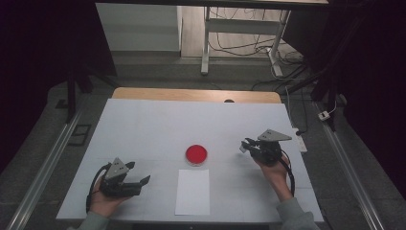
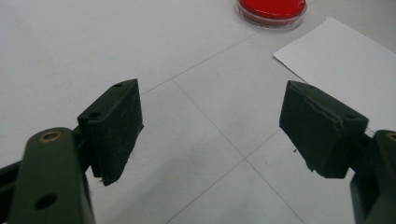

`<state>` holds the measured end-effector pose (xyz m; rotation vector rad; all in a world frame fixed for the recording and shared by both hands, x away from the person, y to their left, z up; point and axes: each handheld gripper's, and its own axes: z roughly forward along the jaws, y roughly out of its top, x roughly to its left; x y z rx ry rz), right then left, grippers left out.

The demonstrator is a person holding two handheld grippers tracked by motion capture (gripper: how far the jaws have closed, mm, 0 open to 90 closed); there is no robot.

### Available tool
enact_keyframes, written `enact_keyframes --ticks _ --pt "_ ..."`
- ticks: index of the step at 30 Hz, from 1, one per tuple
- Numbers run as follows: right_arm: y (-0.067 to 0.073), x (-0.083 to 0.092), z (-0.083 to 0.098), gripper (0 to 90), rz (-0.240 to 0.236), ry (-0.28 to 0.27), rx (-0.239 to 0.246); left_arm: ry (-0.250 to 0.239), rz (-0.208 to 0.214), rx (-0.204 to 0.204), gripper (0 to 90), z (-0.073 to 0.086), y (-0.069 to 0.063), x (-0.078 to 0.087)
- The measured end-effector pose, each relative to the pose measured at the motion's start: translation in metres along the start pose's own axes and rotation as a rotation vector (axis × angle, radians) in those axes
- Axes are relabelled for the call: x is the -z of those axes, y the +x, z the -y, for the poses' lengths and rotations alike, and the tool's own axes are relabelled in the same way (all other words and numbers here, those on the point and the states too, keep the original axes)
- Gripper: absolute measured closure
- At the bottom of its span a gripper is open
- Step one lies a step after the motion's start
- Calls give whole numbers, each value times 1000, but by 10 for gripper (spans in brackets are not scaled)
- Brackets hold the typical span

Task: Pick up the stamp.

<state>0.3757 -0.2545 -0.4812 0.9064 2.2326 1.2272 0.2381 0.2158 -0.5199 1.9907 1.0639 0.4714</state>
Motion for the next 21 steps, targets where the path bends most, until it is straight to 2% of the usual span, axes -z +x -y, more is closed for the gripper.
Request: enact_keyframes --ticks 2,7,15,21 --pt "0 1 -1 756 -17 -8 -16 0 -1 1 215 0 0 0" --pt "2 2 -4 756 -21 -4 -19 -2 -1 1 215 0 0 0" --pt "8 6 -10 756 -43 -36 -36 0 -3 0 215 0 0 -1" --pt "11 7 -13 756 -68 -52 -26 0 -4 0 215 0 -1 -1"
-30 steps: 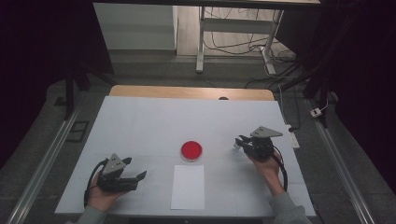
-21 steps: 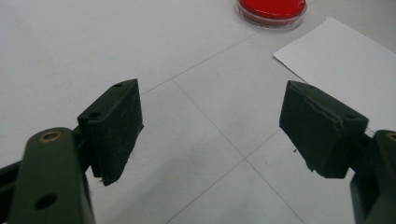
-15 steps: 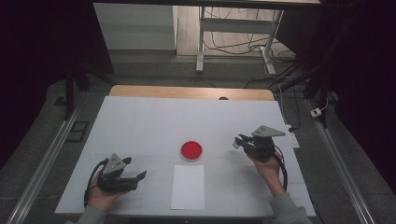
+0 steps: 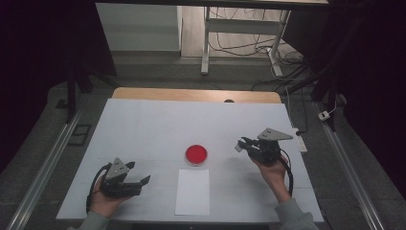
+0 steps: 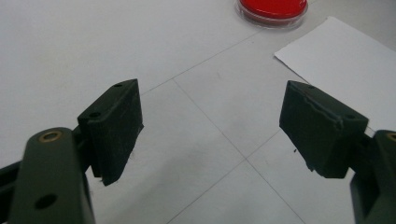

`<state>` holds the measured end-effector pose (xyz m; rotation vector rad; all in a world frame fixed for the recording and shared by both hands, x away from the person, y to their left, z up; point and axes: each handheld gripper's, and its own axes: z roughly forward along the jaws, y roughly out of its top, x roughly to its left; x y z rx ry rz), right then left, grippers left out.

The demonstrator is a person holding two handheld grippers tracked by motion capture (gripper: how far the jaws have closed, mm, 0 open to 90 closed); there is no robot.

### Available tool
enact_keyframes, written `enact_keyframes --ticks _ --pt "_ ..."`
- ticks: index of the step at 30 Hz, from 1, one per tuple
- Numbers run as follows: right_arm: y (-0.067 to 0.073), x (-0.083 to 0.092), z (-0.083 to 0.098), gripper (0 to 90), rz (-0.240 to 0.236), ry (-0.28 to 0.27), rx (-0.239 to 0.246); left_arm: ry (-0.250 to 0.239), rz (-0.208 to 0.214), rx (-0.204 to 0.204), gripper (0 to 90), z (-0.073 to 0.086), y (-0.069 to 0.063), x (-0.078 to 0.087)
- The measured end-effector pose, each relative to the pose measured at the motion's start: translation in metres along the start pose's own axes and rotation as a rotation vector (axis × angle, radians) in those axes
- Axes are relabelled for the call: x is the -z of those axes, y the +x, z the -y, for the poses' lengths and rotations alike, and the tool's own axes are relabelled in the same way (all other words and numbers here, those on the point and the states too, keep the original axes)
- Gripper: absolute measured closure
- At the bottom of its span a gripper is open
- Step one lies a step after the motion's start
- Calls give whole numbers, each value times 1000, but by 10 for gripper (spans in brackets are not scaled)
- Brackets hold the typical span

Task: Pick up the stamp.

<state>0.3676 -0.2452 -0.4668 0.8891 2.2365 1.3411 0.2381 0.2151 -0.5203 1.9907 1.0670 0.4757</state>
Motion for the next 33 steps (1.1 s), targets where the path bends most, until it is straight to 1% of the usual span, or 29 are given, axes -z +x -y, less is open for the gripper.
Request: enact_keyframes --ticks 7,14,17,19,20,23,25,26,28,33 --pt "3 0 -3 756 -33 -7 -8 2 -2 1 216 0 0 0" --pt "7 0 -5 756 -46 -10 -6 1 -3 2 217 0 0 0" --pt "9 -1 -5 755 -51 -19 -6 1 -2 3 217 0 0 0" --pt "10 -1 -5 755 -53 -20 -3 1 -2 4 217 0 0 0" --pt "12 -1 -6 755 -58 -16 11 0 -2 4 217 0 0 0" --pt "15 -2 -6 755 -60 -16 21 0 -2 4 217 0 0 0" --pt "18 -2 -8 756 -77 -13 29 0 -2 4 217 0 0 0" --pt "19 -3 -8 755 -84 -21 24 1 -2 4 217 0 0 -1" --pt "21 -3 -9 755 -89 -15 16 1 -2 4 217 0 0 0" --pt "25 -4 -10 756 -96 -23 19 1 -2 5 217 0 0 -1"
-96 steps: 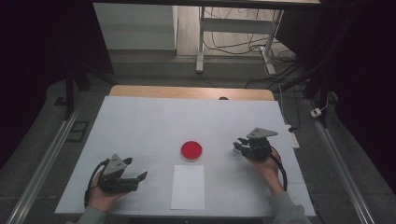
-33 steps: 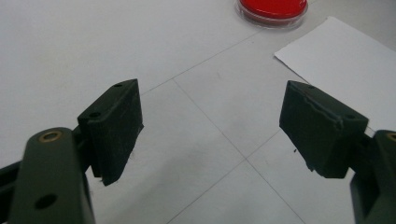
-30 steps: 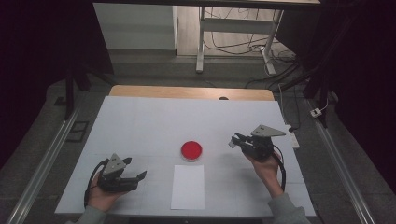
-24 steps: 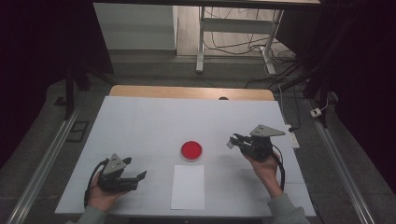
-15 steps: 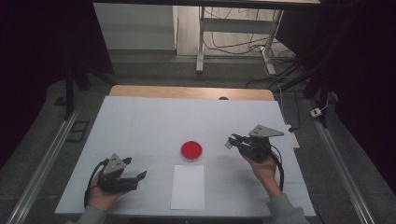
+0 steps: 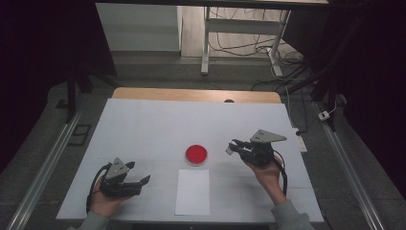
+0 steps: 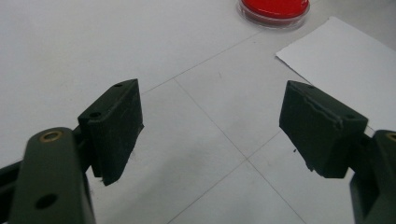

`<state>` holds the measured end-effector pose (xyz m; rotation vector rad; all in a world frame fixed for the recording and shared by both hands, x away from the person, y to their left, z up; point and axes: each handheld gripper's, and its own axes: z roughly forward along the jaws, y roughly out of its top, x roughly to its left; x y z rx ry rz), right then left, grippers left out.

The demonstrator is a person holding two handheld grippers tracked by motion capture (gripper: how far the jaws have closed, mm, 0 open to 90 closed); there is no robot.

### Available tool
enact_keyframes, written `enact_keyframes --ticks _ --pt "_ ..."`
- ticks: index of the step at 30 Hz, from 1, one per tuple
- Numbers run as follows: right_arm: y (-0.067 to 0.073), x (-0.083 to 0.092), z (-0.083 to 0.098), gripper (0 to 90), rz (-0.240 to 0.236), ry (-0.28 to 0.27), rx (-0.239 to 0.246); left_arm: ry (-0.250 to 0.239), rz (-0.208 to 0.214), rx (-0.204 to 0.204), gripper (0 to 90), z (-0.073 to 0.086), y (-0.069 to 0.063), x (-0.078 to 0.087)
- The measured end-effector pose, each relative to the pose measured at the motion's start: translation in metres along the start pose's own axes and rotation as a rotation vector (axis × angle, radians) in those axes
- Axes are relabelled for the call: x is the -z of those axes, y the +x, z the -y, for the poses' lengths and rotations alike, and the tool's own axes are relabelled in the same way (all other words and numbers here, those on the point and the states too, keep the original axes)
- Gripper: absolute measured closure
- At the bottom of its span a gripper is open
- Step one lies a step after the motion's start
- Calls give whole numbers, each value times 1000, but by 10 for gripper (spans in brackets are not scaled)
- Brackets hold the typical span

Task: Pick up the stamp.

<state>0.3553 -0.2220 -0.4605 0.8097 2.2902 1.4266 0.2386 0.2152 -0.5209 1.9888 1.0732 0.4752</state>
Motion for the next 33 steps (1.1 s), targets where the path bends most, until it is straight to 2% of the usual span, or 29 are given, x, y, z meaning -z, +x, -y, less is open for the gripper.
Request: enact_keyframes --ticks 5,22,33 --pt "7 -2 -2 755 -10 5 23 1 1 0 217 0 0 0" --pt "26 -11 -6 755 -50 4 56 1 2 1 217 0 0 -1" --pt "39 -18 -7 755 -102 -5 58 3 1 0 217 0 -1 -1"
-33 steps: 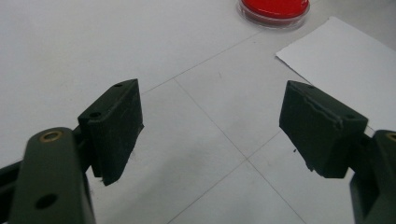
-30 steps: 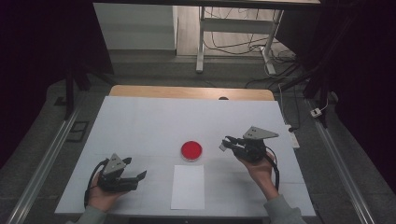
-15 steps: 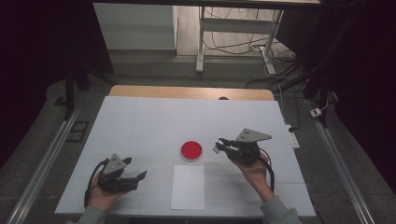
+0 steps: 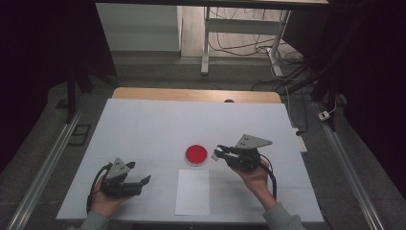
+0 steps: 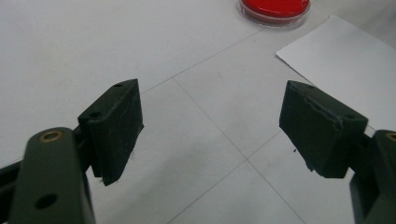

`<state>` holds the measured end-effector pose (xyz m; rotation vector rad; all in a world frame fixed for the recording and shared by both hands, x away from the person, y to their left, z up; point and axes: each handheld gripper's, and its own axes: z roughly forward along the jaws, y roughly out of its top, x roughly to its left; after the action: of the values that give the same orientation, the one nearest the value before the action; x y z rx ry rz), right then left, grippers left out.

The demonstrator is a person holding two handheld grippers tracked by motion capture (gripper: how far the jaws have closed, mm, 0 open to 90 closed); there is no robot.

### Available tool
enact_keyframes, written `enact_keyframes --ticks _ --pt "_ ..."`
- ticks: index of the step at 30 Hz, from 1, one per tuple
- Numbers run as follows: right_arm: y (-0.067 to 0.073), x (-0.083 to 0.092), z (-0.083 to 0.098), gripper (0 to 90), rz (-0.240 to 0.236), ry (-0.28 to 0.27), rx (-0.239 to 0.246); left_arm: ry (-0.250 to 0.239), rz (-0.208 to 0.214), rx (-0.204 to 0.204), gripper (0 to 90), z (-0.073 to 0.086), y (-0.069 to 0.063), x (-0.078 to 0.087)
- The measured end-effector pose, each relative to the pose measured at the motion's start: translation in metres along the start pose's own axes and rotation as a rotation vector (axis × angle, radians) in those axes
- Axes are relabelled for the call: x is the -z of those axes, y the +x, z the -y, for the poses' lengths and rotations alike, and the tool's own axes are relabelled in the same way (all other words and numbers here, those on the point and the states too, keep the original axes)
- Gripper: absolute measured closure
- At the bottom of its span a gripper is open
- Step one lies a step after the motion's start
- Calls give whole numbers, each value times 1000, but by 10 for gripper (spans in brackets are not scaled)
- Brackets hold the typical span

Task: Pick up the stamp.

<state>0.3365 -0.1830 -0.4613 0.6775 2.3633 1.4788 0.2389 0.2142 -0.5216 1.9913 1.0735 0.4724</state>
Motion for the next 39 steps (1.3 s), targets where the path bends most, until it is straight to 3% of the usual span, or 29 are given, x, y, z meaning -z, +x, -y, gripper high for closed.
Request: enact_keyframes --ticks 15,29,39 --pt "27 -17 -2 755 -72 21 36 0 -3 0 217 0 0 0" --pt "39 -25 -1 755 -118 23 36 1 -3 -1 217 0 0 -1" --pt "39 -24 -2 755 -117 5 21 -3 -6 -4 217 0 -1 0"
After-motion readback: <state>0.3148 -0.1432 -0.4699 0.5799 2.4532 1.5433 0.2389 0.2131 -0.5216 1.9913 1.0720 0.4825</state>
